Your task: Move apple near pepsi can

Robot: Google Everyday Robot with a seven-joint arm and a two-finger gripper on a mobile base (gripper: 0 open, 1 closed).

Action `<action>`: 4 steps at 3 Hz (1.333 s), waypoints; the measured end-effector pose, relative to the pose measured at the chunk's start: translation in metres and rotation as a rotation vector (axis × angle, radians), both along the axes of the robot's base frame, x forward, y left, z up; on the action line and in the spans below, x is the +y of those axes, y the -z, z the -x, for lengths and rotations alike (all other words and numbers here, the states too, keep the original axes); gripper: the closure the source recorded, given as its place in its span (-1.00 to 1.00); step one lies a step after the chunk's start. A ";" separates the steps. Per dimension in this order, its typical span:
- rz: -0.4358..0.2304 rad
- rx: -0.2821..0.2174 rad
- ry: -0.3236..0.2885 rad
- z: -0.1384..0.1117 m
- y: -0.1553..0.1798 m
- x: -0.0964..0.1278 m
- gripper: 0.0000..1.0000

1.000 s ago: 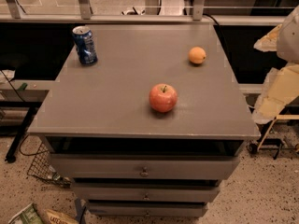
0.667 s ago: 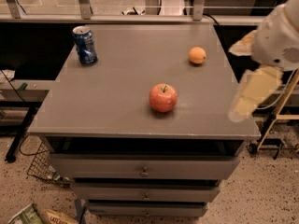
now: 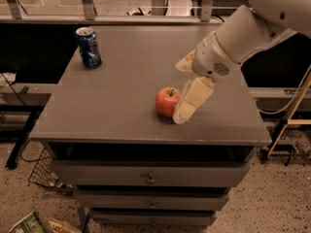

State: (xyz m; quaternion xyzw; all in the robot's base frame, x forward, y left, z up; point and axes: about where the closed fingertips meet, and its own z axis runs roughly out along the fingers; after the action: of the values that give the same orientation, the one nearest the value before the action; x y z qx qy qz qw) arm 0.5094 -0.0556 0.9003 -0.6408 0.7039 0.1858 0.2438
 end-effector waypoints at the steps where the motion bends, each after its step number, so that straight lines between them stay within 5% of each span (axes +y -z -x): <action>1: -0.038 0.036 -0.019 -0.014 0.024 0.026 -1.00; 4: -0.054 0.073 -0.036 -0.038 0.056 0.048 0.30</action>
Offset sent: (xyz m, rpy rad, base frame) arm 0.0417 0.0618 -0.0680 0.0738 0.0874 0.0420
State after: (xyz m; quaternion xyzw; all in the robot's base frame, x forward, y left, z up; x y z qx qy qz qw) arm 0.5475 -0.0080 0.8440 -0.6391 0.6955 0.2326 0.2319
